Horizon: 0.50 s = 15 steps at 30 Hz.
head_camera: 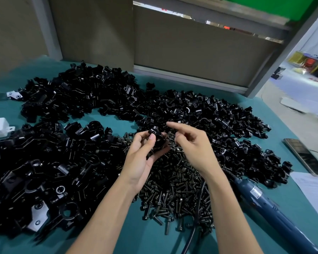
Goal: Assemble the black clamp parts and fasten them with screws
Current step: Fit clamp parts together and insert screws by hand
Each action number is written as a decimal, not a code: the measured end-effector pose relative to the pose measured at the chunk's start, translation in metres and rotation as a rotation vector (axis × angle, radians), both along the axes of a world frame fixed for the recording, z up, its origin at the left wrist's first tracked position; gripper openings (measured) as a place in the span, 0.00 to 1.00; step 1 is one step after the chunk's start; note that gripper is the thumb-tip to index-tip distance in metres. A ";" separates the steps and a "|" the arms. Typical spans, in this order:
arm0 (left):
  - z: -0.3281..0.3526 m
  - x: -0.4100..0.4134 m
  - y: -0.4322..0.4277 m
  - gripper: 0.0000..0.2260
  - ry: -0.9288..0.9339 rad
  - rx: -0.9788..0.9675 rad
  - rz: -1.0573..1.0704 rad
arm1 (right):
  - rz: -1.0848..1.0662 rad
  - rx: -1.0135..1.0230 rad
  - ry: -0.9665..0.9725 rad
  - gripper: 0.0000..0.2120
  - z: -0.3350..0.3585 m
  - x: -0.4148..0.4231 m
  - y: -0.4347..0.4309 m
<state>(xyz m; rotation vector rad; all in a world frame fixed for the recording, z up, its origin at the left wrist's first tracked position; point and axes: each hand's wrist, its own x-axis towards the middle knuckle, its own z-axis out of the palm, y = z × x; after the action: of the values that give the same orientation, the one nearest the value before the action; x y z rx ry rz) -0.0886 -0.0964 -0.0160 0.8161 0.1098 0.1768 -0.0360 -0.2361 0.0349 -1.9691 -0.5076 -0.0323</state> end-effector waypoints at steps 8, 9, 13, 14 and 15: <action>-0.003 0.000 0.001 0.16 0.031 0.062 -0.031 | -0.009 -0.079 -0.148 0.13 -0.009 -0.007 0.008; -0.003 0.000 0.001 0.18 0.034 0.081 -0.031 | -0.012 -0.078 -0.154 0.12 -0.009 -0.007 0.007; 0.001 -0.001 0.000 0.20 0.014 0.086 -0.006 | -0.102 0.057 -0.165 0.08 -0.009 -0.006 0.004; 0.001 -0.001 0.000 0.20 0.003 0.078 -0.004 | -0.125 0.136 -0.163 0.07 -0.009 -0.006 0.004; 0.002 -0.001 0.000 0.21 -0.002 0.074 -0.004 | -0.140 0.215 -0.158 0.07 -0.008 -0.007 0.006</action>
<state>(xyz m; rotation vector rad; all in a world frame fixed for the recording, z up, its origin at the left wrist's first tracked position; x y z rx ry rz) -0.0896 -0.0969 -0.0140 0.8892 0.1002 0.1792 -0.0428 -0.2301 0.0271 -1.7950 -0.4481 -0.3201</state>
